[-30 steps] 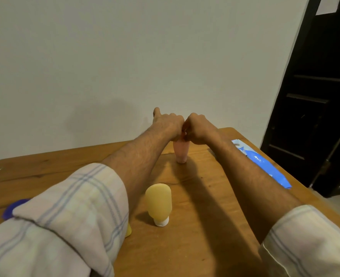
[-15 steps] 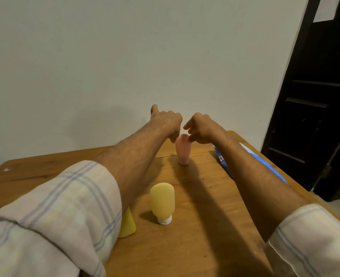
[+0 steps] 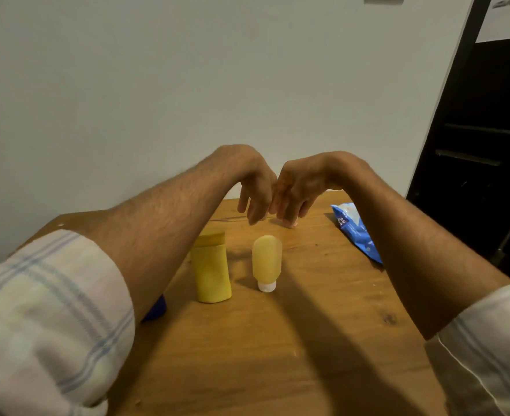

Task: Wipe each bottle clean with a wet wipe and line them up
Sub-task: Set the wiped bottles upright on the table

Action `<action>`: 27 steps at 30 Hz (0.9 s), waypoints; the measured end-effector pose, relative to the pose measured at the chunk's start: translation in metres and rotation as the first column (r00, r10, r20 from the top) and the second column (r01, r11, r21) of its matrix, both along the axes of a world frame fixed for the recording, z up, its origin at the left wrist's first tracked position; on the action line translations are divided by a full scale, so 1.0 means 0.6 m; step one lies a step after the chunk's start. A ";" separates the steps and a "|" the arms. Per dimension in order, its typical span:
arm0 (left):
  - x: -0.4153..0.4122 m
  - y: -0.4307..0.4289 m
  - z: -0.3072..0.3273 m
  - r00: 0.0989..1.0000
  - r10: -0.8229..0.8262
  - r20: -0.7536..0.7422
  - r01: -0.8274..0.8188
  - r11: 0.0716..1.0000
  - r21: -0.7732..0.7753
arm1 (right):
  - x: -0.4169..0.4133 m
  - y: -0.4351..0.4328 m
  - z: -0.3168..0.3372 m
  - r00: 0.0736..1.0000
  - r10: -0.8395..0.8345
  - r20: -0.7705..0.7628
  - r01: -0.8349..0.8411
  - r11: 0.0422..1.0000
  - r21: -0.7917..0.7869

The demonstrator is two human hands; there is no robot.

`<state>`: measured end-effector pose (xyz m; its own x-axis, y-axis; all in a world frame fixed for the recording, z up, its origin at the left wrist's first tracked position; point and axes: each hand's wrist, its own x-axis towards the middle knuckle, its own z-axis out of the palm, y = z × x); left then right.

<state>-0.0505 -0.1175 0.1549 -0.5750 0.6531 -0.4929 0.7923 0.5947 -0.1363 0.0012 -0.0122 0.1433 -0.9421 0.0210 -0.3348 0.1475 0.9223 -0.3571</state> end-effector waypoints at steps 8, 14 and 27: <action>0.037 -0.037 -0.057 0.997 0.053 0.048 -0.059 0.990 0.125 | 0.032 -0.050 -0.049 0.999 -0.028 0.015 0.028 0.998 0.049; 0.030 -0.049 -0.070 0.996 0.013 -0.087 0.007 0.975 0.222 | 0.037 -0.046 -0.068 0.992 -0.080 -0.100 0.074 0.995 -0.060; -0.095 -0.019 -0.021 0.940 0.154 -0.303 0.028 0.853 0.521 | -0.078 0.010 -0.032 0.850 -0.129 -0.511 0.104 0.992 -0.077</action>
